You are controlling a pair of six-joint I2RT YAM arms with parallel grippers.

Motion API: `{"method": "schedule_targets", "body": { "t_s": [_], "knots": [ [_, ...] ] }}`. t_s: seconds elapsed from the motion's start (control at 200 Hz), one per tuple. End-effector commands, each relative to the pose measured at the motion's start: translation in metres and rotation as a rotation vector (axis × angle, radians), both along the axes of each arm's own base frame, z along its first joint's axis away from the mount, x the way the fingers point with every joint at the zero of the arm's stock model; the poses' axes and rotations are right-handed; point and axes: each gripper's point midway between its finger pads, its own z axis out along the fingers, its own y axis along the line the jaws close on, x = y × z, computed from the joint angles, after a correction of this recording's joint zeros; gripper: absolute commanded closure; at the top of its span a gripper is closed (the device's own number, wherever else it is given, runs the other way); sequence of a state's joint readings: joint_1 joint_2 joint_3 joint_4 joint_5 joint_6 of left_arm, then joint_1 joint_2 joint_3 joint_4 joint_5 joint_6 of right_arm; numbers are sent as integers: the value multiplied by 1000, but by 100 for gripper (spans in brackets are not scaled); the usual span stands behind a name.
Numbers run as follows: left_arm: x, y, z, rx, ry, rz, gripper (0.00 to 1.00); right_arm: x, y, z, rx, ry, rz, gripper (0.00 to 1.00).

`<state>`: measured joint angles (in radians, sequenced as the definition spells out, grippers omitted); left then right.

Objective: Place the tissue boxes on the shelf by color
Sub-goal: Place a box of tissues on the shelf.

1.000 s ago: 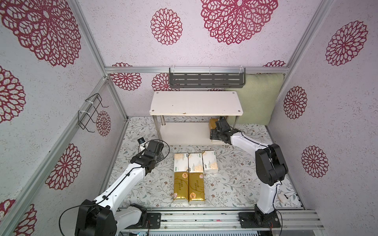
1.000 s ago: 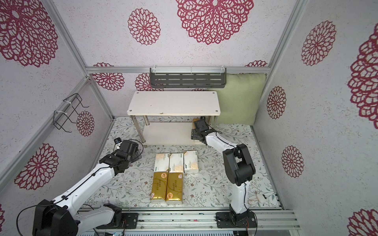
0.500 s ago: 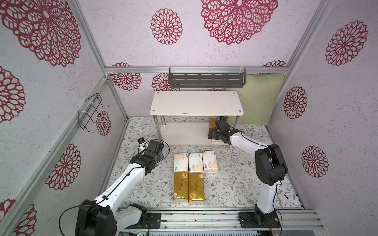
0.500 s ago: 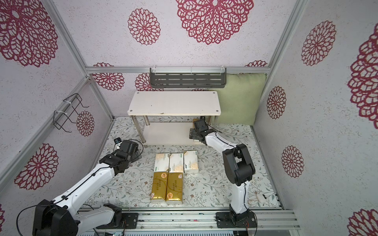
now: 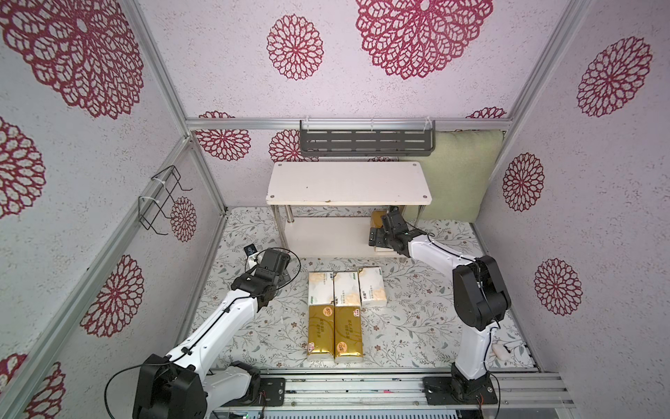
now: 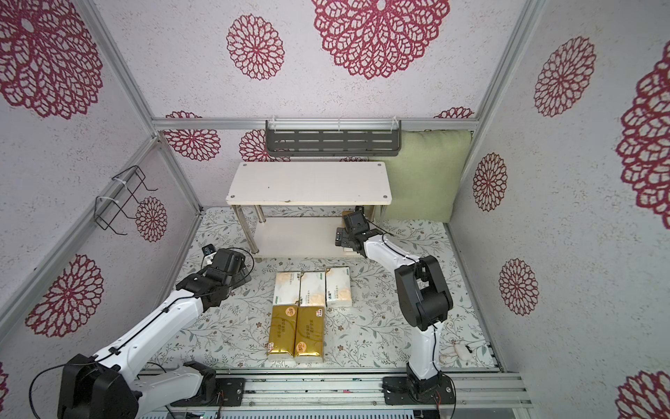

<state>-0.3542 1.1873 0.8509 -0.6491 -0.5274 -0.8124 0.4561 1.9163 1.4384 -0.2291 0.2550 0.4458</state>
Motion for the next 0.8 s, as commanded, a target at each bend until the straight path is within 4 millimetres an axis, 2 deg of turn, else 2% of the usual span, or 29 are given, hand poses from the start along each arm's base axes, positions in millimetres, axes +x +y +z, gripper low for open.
{"method": "schedule_targets", "body": {
  "t_s": [0.0, 0.195, 0.796],
  "knots": [
    [-3, -2, -1, 4, -5, -15, 3, -4, -2, 35, 9, -74, -29, 1],
    [-3, -2, 0, 3, -5, -16, 2, -9, -3, 35, -6, -79, -38, 1],
    [-3, -6, -4, -18, -1, -27, 3, -33, -6, 57, -4, -117, -54, 1]
  ]
}}
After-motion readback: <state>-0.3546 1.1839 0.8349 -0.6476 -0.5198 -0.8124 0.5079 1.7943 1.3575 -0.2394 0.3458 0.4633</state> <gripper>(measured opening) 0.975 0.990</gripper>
